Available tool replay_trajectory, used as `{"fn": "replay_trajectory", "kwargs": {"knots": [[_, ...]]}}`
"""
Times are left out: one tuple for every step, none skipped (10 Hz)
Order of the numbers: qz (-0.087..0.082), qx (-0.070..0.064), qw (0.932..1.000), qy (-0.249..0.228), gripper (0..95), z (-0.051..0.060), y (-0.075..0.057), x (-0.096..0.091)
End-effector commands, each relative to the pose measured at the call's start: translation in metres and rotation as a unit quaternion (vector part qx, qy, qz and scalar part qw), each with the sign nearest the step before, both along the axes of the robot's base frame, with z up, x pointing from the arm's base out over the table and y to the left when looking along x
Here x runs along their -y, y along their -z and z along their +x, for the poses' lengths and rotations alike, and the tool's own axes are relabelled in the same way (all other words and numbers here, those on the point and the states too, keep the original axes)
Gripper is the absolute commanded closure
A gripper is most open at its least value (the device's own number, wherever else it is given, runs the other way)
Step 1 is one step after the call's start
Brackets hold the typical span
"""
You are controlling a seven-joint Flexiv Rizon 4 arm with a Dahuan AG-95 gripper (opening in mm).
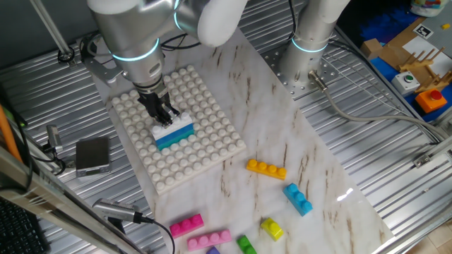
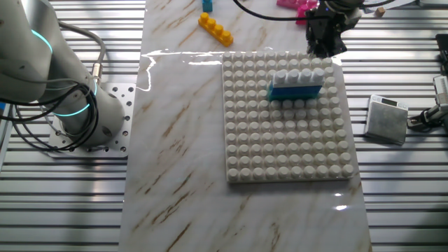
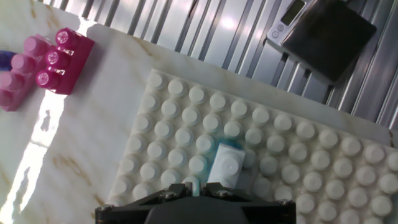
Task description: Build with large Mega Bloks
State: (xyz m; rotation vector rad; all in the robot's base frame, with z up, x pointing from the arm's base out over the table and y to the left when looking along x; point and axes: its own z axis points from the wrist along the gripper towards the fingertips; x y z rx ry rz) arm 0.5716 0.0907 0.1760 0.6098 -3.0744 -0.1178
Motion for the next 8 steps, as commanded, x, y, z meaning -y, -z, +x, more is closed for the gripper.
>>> {"fn": "replay_trajectory", "kwargs": {"knots": [[0.002, 0.004, 1.0000, -0.002, 95.0, -0.001, 0.004, 0.002], [0.003, 0.006, 1.0000, -0.003, 95.0, -0.002, 0.008, 0.004], [0.005, 0.011, 0.9999, -0.004, 95.0, -0.006, 0.014, 0.006], [0.005, 0.015, 0.9999, -0.005, 95.0, -0.010, 0.018, 0.007], [0.004, 0.017, 0.9998, -0.005, 95.0, -0.014, 0.022, 0.009], [0.003, 0.019, 0.9998, -0.007, 95.0, -0.017, 0.026, 0.010], [0.002, 0.022, 0.9997, -0.009, 95.0, -0.017, 0.030, 0.011], [0.001, 0.024, 0.9997, -0.011, 95.0, -0.017, 0.034, 0.012]]}}
